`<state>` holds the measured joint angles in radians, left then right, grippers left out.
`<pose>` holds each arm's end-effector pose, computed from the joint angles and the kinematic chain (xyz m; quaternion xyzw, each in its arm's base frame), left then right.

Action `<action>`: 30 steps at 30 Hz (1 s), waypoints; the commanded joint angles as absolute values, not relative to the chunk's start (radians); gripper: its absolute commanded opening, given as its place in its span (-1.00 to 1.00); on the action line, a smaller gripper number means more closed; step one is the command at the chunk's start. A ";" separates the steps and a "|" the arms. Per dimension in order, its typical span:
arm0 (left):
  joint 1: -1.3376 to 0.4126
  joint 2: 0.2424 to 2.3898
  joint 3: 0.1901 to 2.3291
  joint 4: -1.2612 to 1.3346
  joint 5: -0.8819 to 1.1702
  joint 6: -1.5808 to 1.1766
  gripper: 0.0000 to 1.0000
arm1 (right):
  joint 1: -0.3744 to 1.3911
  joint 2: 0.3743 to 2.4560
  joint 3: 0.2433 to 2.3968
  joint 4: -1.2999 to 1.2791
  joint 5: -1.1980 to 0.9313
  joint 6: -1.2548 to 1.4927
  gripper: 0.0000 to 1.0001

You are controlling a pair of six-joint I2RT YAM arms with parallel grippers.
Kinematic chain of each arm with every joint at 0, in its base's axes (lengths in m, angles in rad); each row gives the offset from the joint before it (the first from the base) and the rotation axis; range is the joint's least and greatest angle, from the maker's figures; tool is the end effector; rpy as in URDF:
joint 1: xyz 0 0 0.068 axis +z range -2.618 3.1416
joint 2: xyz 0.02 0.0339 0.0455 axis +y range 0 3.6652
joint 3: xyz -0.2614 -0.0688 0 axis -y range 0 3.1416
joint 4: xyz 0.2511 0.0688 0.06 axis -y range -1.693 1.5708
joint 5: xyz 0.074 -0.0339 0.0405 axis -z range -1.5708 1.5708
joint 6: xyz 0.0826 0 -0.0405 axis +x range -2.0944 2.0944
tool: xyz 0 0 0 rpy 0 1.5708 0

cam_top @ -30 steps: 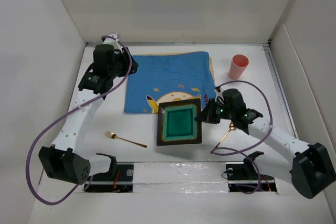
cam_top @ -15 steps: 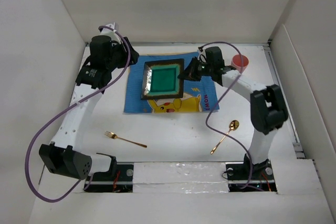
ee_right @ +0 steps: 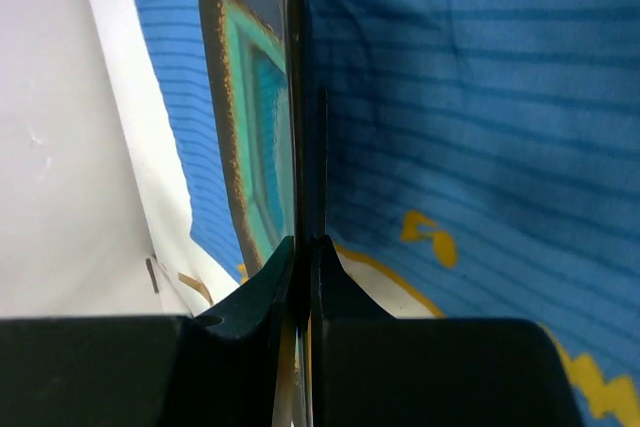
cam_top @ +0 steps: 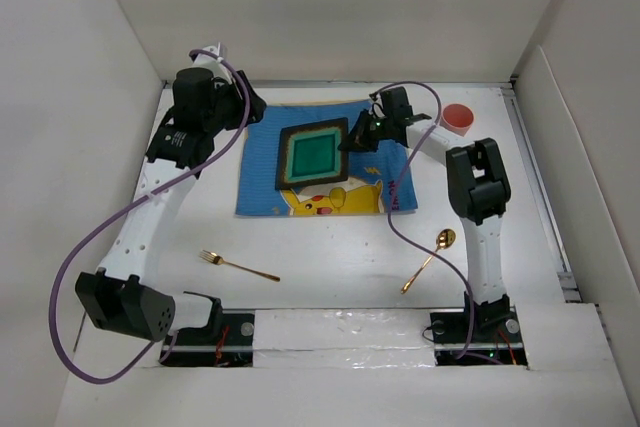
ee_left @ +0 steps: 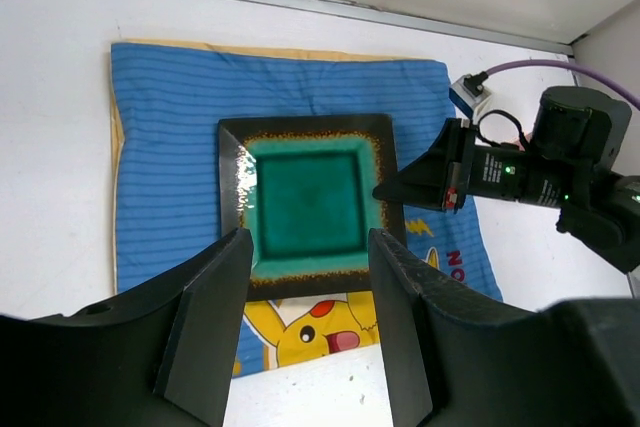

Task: Set the dinner table for one person

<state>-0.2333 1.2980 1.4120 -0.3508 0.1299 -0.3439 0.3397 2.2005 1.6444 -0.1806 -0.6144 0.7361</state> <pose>0.3320 -0.0899 0.4168 -0.0032 0.7850 -0.2246 0.5773 0.4779 0.2194 0.1481 0.0515 0.8785 0.4352 0.1899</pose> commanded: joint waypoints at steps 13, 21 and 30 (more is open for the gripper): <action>-0.225 1.304 1.341 -0.267 0.141 -0.373 -0.07 | 0.316 2.226 1.838 -0.441 -0.565 0.566 0.11; -0.225 1.301 1.330 -0.255 0.149 -0.384 -0.17 | 0.307 2.117 1.890 -0.563 -0.373 0.469 0.17; -0.225 1.305 1.304 -0.239 0.199 -0.377 -1.00 | 0.167 1.705 1.700 -0.488 -0.059 0.474 -1.00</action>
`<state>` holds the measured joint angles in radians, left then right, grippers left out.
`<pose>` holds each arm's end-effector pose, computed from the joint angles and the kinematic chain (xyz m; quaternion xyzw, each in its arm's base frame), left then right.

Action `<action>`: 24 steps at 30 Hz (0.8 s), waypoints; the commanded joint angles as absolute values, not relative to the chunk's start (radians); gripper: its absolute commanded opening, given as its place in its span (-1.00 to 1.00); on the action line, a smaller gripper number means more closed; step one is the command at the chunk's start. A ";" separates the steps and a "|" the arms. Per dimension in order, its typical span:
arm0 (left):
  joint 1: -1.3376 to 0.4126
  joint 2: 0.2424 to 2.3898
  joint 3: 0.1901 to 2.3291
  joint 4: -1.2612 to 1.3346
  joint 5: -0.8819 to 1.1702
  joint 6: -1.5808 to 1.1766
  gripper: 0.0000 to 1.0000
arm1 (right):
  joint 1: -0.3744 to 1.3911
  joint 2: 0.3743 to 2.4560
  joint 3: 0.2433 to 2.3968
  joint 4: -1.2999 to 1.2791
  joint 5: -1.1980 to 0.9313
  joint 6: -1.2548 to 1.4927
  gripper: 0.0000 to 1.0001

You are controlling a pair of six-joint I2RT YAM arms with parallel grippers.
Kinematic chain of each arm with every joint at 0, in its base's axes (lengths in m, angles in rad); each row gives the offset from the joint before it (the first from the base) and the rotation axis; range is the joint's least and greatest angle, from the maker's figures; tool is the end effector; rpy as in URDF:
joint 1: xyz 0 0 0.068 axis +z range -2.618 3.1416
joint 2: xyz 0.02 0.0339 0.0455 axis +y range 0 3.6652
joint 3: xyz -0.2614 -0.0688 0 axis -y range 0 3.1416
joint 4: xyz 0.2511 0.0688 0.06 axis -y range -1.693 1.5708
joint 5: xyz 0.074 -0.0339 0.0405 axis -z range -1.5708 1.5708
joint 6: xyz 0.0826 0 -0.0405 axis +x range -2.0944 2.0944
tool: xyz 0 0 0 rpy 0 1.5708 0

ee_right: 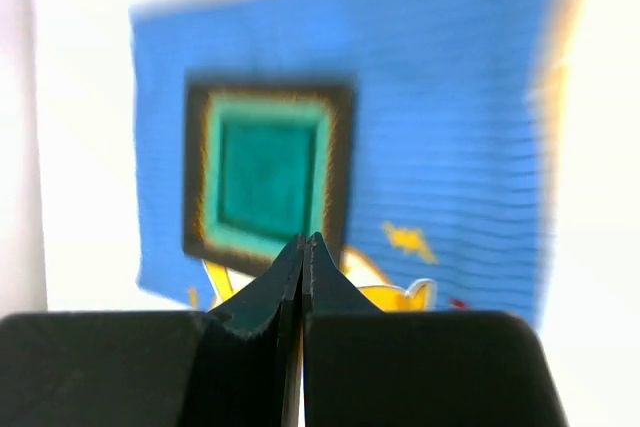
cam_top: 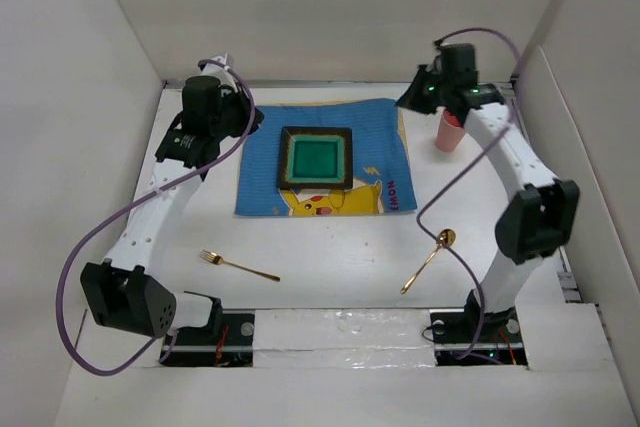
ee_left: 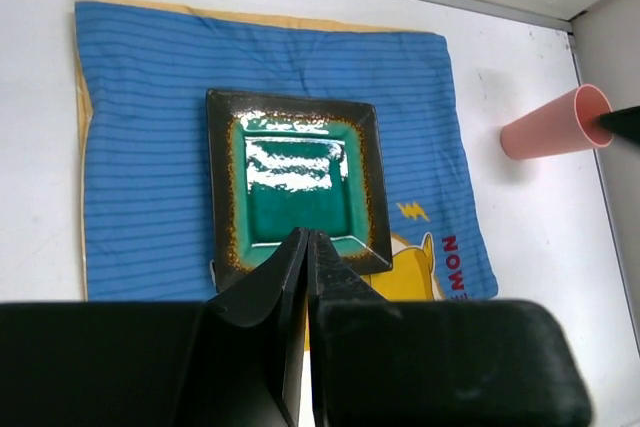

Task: Set the dinner table for one person

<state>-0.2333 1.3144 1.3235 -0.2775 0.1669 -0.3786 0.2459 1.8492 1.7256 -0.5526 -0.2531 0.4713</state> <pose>0.3414 -0.0952 0.3874 -0.0071 0.7942 -0.2452 0.5560 0.4494 0.1341 0.2971 0.0463 0.8949 0.2571 0.3618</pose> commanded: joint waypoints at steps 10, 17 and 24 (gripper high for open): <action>-0.238 1.301 1.289 -0.218 0.256 -0.409 -0.68 | -0.057 1.756 1.753 -0.635 0.314 0.482 -0.38; -0.238 1.289 1.253 -0.216 0.273 -0.413 -0.60 | -0.084 1.847 1.732 -0.655 0.267 0.480 -0.12; -0.238 1.289 1.244 -0.213 0.278 -0.417 -0.60 | -0.094 1.939 1.758 -0.669 0.226 0.514 -0.27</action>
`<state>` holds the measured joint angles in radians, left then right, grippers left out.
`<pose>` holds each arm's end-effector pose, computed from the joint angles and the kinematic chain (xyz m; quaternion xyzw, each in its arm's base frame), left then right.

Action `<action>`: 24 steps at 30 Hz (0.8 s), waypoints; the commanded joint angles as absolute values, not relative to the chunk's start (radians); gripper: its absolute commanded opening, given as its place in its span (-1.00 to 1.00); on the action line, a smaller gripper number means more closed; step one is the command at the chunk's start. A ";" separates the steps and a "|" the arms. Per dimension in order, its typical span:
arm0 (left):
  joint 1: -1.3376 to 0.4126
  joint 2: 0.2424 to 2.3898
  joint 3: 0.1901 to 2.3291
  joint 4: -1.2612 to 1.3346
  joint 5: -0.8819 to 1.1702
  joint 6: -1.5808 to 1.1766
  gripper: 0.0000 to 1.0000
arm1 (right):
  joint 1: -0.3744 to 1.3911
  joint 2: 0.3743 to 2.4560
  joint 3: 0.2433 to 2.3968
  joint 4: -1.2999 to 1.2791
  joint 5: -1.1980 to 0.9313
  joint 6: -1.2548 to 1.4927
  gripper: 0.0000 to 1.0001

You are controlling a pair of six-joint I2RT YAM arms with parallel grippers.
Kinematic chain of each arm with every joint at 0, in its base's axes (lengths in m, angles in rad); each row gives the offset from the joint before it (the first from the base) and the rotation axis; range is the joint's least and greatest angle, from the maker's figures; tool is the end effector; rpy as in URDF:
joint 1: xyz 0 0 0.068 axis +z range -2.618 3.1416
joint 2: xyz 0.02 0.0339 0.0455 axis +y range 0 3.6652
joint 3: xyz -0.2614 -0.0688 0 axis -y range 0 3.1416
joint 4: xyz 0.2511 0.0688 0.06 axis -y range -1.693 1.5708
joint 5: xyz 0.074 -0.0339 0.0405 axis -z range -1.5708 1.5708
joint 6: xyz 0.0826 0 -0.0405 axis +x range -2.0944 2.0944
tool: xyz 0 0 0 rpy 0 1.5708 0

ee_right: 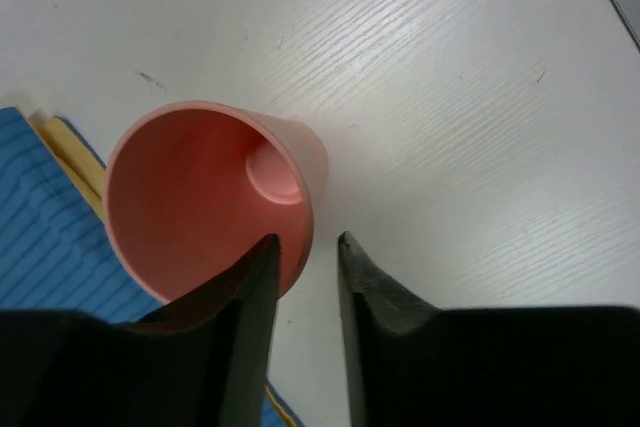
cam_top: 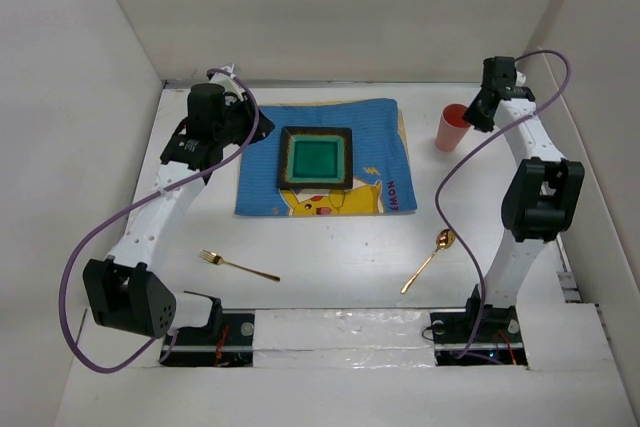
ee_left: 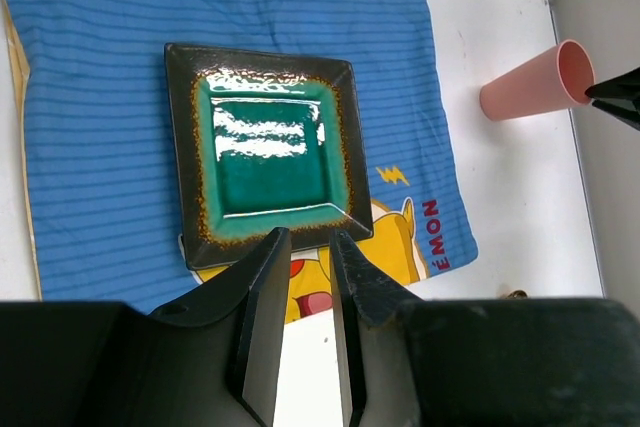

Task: Set the dinner table for one person

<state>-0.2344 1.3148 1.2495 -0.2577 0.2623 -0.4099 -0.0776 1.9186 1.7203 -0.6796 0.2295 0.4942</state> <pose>0.3395 -0.1031 0.3611 0.0056 0.8082 -0.2841 0.5158 0.4629 -0.0548 0.2498 0.3008 0.8855 -0.0356 0.3523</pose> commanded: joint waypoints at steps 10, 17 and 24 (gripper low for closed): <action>-0.238 1.278 1.247 -0.232 0.262 -0.411 -0.60 | -0.072 1.870 1.781 -0.601 0.258 0.542 -1.00; -0.238 1.296 1.259 -0.232 0.270 -0.410 -0.60 | 0.063 1.917 2.089 -0.725 0.222 0.456 -1.00; -0.238 1.308 1.270 -0.239 0.270 -0.403 -0.60 | 0.193 2.139 2.372 -0.851 0.199 0.427 -1.00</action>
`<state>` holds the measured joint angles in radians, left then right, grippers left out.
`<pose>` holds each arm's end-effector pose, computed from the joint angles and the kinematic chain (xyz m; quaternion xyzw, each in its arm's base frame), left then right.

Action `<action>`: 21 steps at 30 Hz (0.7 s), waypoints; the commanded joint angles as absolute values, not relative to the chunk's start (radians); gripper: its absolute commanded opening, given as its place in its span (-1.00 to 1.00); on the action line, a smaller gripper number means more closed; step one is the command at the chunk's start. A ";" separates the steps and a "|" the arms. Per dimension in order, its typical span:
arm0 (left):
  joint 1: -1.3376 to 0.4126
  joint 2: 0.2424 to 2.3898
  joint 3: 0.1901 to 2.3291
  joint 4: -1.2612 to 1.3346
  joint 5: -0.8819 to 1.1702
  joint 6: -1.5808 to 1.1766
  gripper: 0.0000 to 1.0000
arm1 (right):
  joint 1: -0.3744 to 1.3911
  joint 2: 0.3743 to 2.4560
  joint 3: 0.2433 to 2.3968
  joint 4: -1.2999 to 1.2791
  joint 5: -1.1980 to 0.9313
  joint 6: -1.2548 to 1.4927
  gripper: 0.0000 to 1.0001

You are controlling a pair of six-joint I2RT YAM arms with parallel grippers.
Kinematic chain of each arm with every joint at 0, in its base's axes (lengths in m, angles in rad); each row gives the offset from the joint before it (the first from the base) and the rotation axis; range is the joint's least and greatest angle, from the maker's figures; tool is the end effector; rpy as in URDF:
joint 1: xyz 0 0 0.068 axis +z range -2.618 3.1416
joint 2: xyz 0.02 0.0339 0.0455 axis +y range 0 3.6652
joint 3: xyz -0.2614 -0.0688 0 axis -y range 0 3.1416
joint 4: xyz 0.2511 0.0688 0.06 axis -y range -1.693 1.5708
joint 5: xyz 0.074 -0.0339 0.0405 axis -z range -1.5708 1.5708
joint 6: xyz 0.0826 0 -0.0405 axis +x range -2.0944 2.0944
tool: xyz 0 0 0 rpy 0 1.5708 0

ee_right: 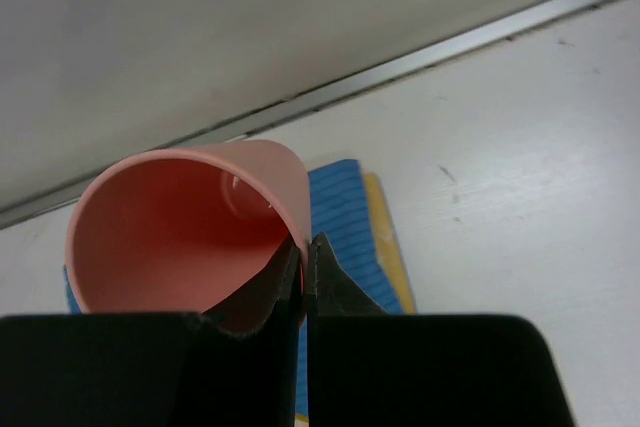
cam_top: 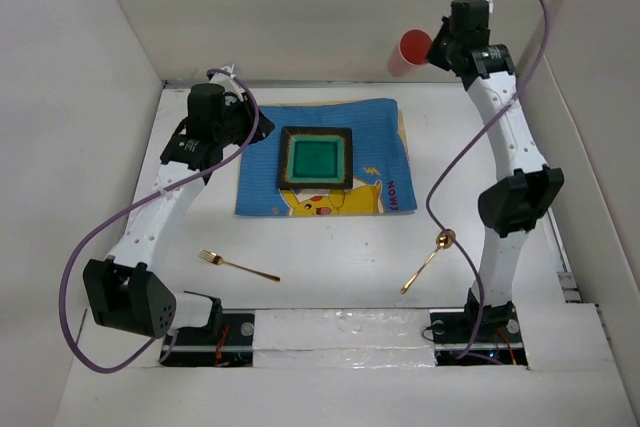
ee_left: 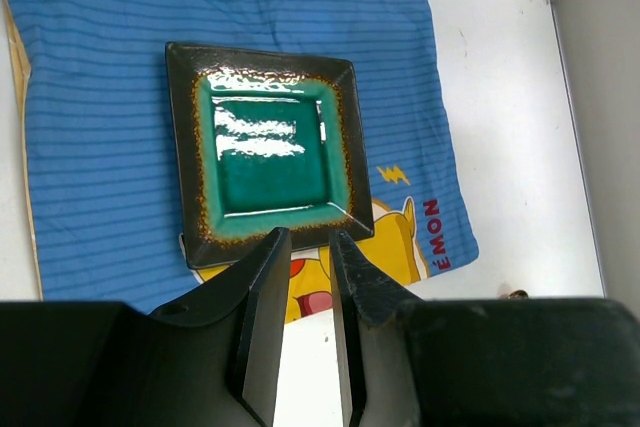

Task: Set the dinner table for one person

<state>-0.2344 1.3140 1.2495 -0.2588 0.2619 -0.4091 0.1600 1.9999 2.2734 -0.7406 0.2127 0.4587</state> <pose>0.3392 -0.1030 0.3612 0.0058 0.8083 -0.2837 0.5158 0.4890 0.0612 0.4071 0.1810 0.8290 0.0726 0.5241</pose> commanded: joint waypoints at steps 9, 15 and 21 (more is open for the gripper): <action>-0.238 1.308 1.262 -0.245 0.259 -0.400 -0.60 | 0.253 2.266 2.491 -0.871 0.204 0.417 -1.00; -0.238 1.304 1.255 -0.245 0.255 -0.403 -0.61 | 0.271 2.330 2.488 -0.873 0.209 0.420 -1.00; -0.238 1.301 1.244 -0.244 0.247 -0.405 -0.60 | 0.272 2.367 2.482 -0.867 0.253 0.422 -1.00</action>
<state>-0.2344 1.3140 1.2495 -0.2600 0.2539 -0.4091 0.2634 2.3520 2.4336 -0.8963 0.2123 0.4328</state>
